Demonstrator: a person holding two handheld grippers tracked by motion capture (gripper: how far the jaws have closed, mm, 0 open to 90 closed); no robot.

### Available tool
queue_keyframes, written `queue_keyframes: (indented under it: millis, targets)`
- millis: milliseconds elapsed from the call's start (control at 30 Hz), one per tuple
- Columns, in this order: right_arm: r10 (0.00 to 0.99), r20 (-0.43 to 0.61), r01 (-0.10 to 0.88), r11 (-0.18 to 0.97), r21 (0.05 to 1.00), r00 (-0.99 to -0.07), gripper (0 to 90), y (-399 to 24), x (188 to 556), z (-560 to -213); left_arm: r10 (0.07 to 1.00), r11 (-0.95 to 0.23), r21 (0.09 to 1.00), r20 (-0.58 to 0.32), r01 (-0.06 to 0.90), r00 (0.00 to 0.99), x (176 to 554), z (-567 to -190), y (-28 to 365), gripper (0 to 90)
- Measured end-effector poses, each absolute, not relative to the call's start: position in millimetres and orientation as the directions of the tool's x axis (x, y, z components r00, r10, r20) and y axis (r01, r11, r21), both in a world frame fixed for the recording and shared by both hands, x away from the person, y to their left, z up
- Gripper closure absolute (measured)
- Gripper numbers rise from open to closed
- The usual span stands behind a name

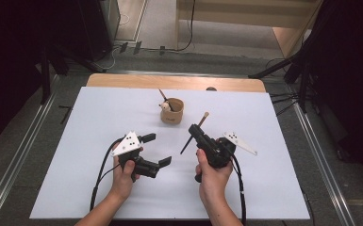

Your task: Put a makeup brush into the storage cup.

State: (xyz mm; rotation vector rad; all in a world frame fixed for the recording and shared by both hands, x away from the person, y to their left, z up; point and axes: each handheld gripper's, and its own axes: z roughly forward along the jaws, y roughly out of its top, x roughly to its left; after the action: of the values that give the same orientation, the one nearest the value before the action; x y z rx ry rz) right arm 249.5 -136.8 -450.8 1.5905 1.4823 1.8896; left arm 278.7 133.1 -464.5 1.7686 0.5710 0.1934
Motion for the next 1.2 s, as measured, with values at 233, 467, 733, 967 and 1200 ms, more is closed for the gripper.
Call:
queue_keyframes:
  millis: [233, 467, 733, 967, 1200]
  targets:
    - [0.797, 0.440, 0.312, -0.330, 0.891, -0.413, 84.3, -136.5, 250.7, -443.2, 0.510, -0.158, 0.949, -0.160, 0.275, 0.845, 278.1, -464.5, 152.2, 0.0]
    - [0.828, 0.352, 0.271, -0.252, 0.929, -0.436, 84.3, -136.8, 256.2, -442.2, 0.543, -0.149, 0.949, -0.156, 0.277, 0.825, 274.1, -467.1, 176.8, 0.0]
    - [0.847, 0.309, 0.267, -0.207, 0.941, -0.432, 84.4, -133.2, 269.5, -444.4, 0.575, -0.139, 0.952, -0.146, 0.272, 0.805, 269.9, -468.0, 203.3, 0.0]
    - [0.857, 0.283, 0.254, -0.186, 0.949, -0.430, 84.4, -129.8, 281.3, -440.6, 0.607, -0.117, 0.955, -0.148, 0.273, 0.781, 267.0, -468.1, 227.5, 0.0]
    - [0.866, 0.266, 0.256, -0.168, 0.952, -0.424, 84.4, -125.9, 290.9, -438.6, 0.630, -0.115, 0.956, -0.141, 0.270, 0.764, 263.3, -468.3, 246.7, 0.0]
